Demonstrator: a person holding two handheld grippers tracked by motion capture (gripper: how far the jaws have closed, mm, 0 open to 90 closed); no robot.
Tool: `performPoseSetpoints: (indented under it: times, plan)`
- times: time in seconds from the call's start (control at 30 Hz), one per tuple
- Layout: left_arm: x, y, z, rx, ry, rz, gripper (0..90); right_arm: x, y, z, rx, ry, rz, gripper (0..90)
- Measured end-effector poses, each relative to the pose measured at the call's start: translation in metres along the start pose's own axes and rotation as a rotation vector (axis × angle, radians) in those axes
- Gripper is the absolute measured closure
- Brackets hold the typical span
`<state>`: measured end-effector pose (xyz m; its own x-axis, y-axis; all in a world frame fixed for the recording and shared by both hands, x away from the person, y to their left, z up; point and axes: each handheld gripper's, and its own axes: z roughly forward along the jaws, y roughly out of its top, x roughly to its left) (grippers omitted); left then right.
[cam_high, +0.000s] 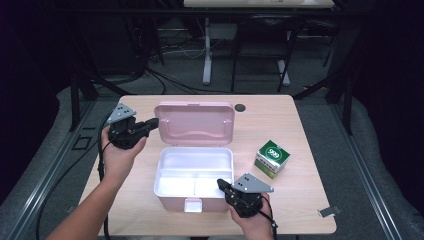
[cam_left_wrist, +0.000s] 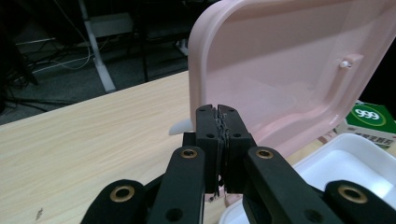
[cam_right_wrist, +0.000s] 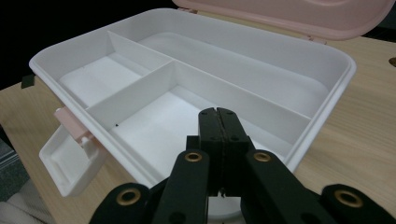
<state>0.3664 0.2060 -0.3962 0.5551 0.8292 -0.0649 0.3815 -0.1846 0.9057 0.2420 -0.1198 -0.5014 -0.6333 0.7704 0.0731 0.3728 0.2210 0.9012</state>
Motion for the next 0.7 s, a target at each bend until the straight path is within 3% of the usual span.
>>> performPoseSetpoints:
  times: [0.2, 0.43, 0.7]
  plan:
    - [0.012, 0.003, 0.004, 0.027, 0.052, -0.02, 87.6, 0.0, 0.0, 0.0, 0.0, -0.003, -0.001, 90.0]
    - [0.025, 0.001, 0.013, 0.124, 0.127, -0.037, 87.4, 0.0, 0.0, 0.0, 0.0, -0.005, -0.002, 90.0]
    - [0.032, 0.002, 0.013, 0.244, 0.157, -0.023, 86.9, 0.0, 0.0, 0.0, 0.002, 0.004, 0.009, 90.0]
